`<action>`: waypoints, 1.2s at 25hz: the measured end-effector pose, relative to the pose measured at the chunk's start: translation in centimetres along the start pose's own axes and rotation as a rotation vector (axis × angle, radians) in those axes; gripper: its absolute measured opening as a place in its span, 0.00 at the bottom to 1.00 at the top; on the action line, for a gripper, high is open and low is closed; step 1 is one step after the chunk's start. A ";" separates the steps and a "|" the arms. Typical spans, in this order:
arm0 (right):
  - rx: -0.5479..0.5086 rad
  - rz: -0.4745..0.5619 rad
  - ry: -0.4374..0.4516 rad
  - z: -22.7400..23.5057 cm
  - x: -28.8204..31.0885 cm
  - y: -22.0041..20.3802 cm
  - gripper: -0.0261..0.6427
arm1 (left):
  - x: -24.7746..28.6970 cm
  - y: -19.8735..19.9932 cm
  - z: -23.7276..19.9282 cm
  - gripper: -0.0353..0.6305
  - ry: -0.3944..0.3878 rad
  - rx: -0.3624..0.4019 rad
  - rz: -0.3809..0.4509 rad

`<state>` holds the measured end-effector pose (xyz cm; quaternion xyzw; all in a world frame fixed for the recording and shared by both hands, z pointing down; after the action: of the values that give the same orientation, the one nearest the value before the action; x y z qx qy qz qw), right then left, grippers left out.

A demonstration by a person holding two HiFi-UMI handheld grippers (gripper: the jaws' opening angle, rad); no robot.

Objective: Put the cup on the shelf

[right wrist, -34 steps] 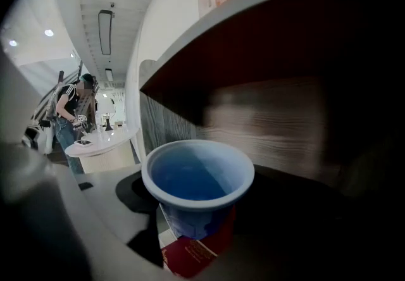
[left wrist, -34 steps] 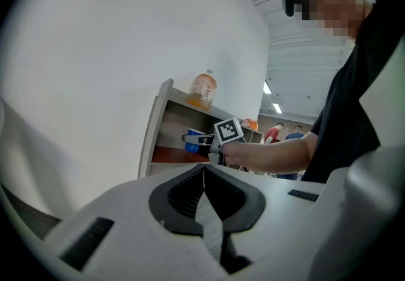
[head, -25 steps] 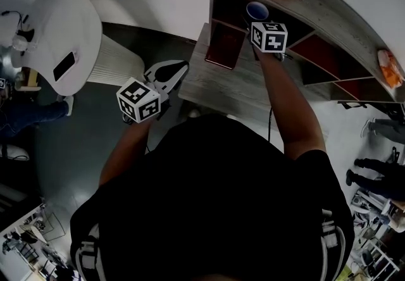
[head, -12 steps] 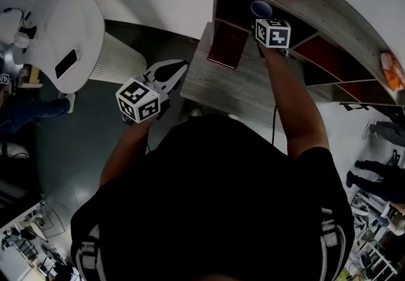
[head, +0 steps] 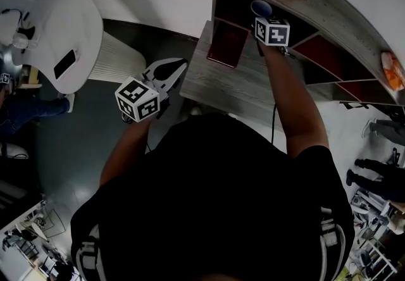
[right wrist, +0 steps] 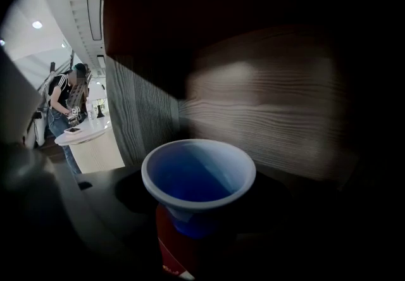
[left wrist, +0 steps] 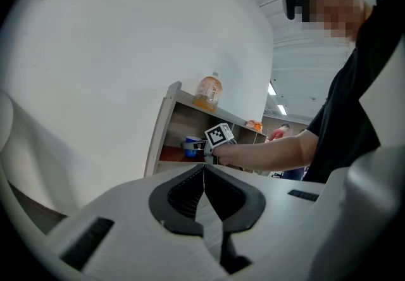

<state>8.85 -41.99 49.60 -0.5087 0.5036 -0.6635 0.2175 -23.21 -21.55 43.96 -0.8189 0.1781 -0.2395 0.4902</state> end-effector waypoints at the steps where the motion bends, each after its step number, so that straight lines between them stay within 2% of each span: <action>1: -0.002 -0.004 -0.009 0.1 -0.1 0.0 0.51 | 0.0 0.0 0.0 0.08 0.000 0.000 0.000; 11: -0.033 -0.039 0.003 -0.5 -0.4 -0.5 0.58 | 0.2 0.0 -0.2 0.08 -0.005 -0.004 -0.002; 30: -0.024 -0.041 -0.017 -0.9 -2.7 -1.6 0.58 | 0.4 -0.2 0.5 0.08 -0.040 0.011 -0.015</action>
<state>9.50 -38.78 49.86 -0.5273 0.4992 -0.6572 0.2021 -22.64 -21.31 44.01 -0.8222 0.1611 -0.2277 0.4962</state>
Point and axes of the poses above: the fingertips, and each gripper's own axes: x forward along the fingers, z to its right, y out of its top, the point moved 9 cm from there along -x, backward along the fingers, and after that the axes turned 5 degrees about -x, right-handed, at the moved point
